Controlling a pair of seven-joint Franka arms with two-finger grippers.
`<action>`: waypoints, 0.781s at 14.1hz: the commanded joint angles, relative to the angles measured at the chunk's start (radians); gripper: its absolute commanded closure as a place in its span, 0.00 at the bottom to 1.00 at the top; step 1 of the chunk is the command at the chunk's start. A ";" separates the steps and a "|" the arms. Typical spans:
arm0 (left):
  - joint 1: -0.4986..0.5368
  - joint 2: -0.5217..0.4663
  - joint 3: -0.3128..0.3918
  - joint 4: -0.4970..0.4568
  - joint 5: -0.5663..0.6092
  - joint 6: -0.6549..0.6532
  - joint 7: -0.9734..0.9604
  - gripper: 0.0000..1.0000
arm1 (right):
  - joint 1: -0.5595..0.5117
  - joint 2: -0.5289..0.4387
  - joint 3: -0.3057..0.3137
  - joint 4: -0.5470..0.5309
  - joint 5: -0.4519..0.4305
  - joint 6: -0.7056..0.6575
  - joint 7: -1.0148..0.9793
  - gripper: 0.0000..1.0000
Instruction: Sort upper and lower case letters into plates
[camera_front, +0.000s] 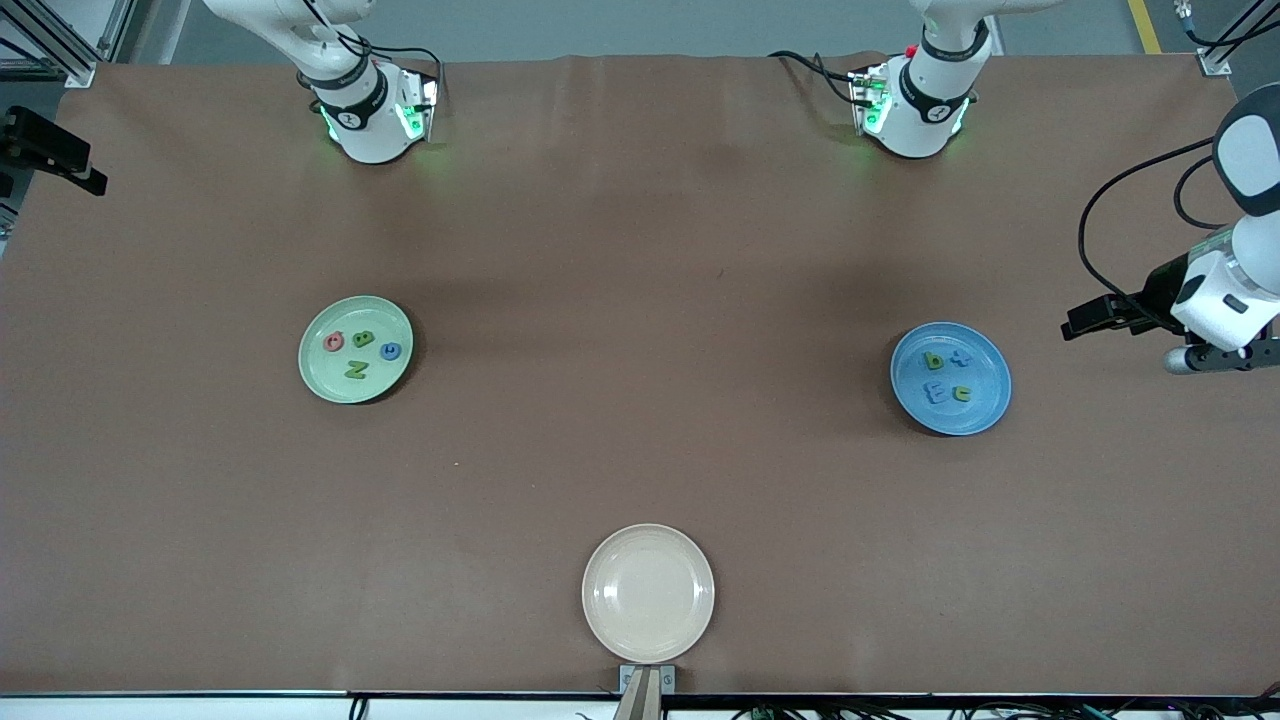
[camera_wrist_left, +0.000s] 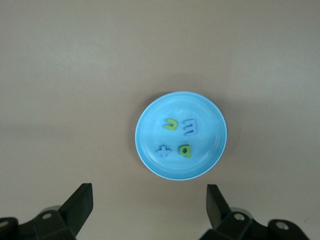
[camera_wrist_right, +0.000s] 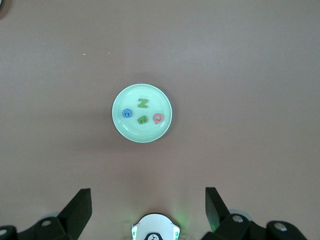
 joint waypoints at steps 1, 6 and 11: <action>-0.068 -0.004 0.065 0.050 -0.019 -0.013 0.009 0.00 | -0.016 -0.017 0.008 -0.010 0.013 -0.003 -0.009 0.00; -0.132 0.003 0.105 0.070 -0.019 -0.013 -0.007 0.00 | -0.011 -0.017 0.014 -0.007 0.013 0.020 -0.010 0.00; -0.097 -0.016 0.091 0.064 -0.016 -0.019 0.004 0.00 | -0.009 -0.017 0.016 -0.007 0.013 0.024 -0.010 0.00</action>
